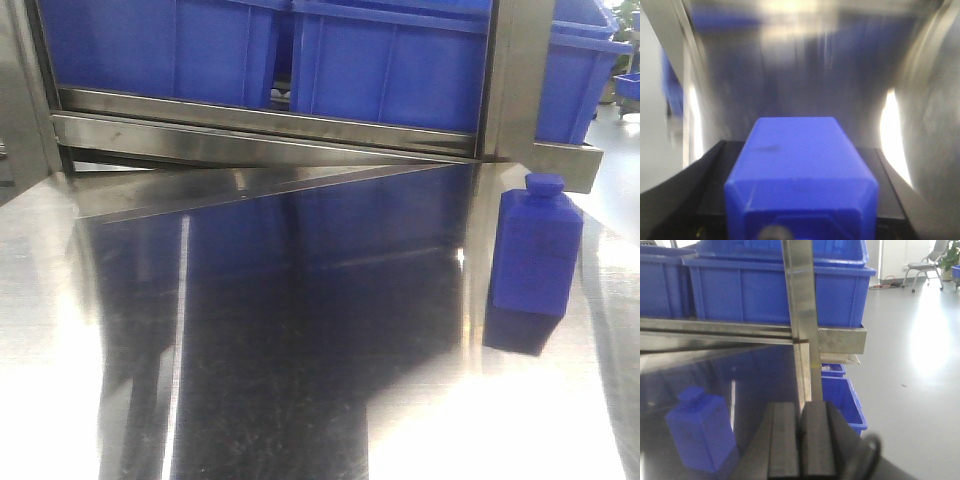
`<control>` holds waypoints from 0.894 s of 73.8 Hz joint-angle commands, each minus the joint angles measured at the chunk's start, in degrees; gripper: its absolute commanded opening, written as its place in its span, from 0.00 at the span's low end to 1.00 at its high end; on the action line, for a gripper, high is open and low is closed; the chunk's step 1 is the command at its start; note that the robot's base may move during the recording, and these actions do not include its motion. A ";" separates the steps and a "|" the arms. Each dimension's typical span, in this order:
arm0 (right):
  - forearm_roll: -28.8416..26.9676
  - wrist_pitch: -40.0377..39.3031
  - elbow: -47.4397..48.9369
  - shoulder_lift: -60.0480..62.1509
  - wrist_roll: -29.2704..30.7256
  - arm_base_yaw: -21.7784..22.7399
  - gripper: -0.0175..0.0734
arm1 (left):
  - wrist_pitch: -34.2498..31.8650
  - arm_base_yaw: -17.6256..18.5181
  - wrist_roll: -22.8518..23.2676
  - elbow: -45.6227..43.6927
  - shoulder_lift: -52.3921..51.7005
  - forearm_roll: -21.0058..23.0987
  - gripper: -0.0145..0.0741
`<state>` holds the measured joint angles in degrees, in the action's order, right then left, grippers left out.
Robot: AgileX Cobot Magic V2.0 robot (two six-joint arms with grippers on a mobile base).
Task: Pick and sort blue part to right shelf
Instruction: 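Move the right gripper down toward the other blue bottle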
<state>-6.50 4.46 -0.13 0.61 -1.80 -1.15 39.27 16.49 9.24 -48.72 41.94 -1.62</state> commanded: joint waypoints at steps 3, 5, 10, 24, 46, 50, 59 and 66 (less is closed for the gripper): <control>-0.69 -2.42 5.59 1.17 0.52 0.10 0.25 | -8.83 0.45 0.00 3.77 -9.36 -2.35 0.50; -0.69 -1.57 6.37 1.17 0.52 0.10 0.25 | -9.11 0.45 0.00 5.07 -11.07 -2.53 0.50; -0.69 1.45 9.27 1.12 0.52 0.10 0.25 | -9.85 0.45 0.00 7.73 -16.54 -2.70 0.50; -0.98 7.92 18.95 -3.26 0.52 -0.40 0.35 | -12.56 0.45 0.00 13.51 -27.95 -3.75 0.50; -1.35 17.90 34.70 -20.73 0.52 -7.90 0.88 | -13.03 0.45 0.00 13.91 -29.61 -3.75 0.50; -1.64 21.89 37.27 -24.14 0.52 -9.57 0.88 | -13.03 0.45 0.00 13.91 -29.61 -3.75 0.50; -1.63 28.65 44.90 -34.36 0.52 -14.99 0.88 | -13.04 0.45 0.00 13.91 -29.61 -3.75 0.50; -1.80 35.97 52.13 -43.82 -0.53 -17.37 0.88 | -13.04 0.45 0.00 13.91 -29.61 -3.75 0.50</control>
<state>-7.54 38.86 45.38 -36.79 -1.80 -17.44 31.75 16.49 9.24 -33.29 11.62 -5.12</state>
